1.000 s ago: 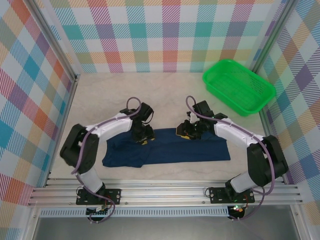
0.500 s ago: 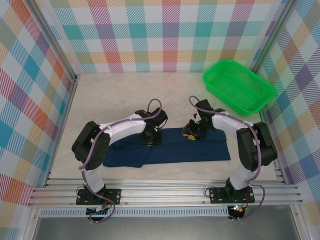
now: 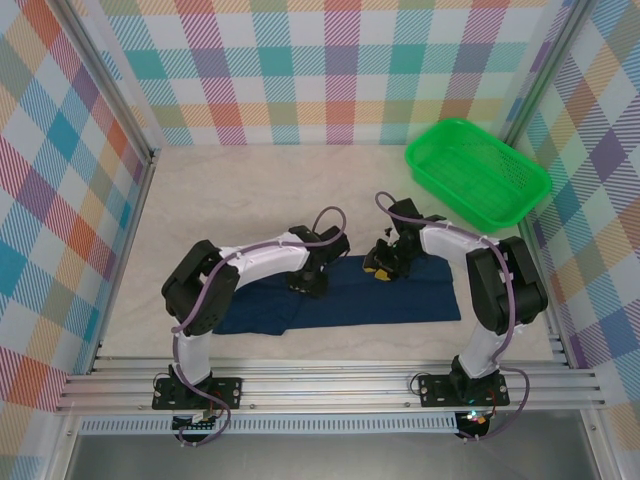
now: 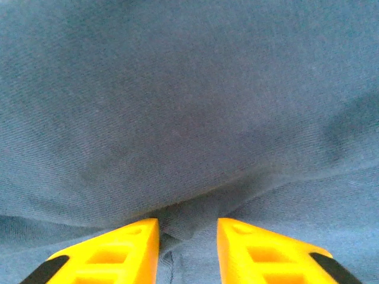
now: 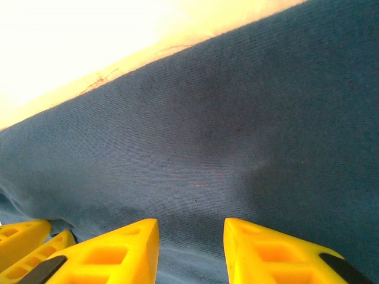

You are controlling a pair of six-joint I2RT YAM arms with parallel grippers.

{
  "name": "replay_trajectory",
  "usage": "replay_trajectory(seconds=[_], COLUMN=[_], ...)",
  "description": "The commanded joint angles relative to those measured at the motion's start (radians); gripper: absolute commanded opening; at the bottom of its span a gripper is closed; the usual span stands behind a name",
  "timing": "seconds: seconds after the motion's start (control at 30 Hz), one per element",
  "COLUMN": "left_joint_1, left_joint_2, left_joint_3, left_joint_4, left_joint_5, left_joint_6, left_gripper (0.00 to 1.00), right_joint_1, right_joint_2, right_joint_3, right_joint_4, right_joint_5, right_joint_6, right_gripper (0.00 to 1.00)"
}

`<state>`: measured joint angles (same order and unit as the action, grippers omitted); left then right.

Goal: Fold and stack the t-shirts

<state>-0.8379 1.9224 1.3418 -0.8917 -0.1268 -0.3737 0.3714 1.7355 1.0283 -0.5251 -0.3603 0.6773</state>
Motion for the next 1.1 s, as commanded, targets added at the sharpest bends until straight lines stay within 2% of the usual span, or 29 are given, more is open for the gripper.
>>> replay_trajectory(seconds=[0.0, 0.3, 0.63, 0.83, 0.87, 0.93, 0.97, 1.07], left_joint_1=[-0.022, -0.023, -0.018, -0.016, -0.017, -0.016, -0.017, -0.005], left_joint_2=[0.01, 0.016, -0.021, 0.003, 0.0, -0.027, -0.057, -0.163], left_joint_3=[0.017, 0.038, 0.156, 0.147, 0.136, 0.123, 0.118, 0.099], left_joint_4=[-0.035, -0.038, -0.09, -0.09, -0.093, -0.118, -0.135, -0.167], left_joint_5=[-0.067, -0.143, -0.195, -0.165, -0.16, -0.166, -0.173, -0.173], left_joint_6=[0.023, 0.021, 0.001, -0.016, -0.026, -0.055, -0.074, -0.153], left_gripper=[0.25, 0.01, 0.0, 0.0, 0.06, 0.27, 0.34, 0.37], right_joint_1=[-0.008, -0.009, -0.009, -0.009, -0.01, -0.015, -0.023, -0.05], right_joint_2=[0.009, 0.014, 0.024, 0.023, 0.018, -0.005, -0.026, -0.069], right_joint_3=[0.03, 0.026, 0.016, 0.018, 0.022, 0.032, 0.037, 0.05], right_joint_4=[-0.017, -0.013, -0.017, -0.018, -0.028, -0.046, -0.051, -0.072], right_joint_5=[-0.023, -0.031, -0.031, -0.042, -0.038, -0.016, -0.005, 0.018], right_joint_6=[0.01, 0.009, 0.004, 0.001, -0.004, -0.016, -0.022, -0.038], right_gripper=[0.35, 0.35, 0.34, 0.36, 0.36, 0.36, 0.36, 0.37])
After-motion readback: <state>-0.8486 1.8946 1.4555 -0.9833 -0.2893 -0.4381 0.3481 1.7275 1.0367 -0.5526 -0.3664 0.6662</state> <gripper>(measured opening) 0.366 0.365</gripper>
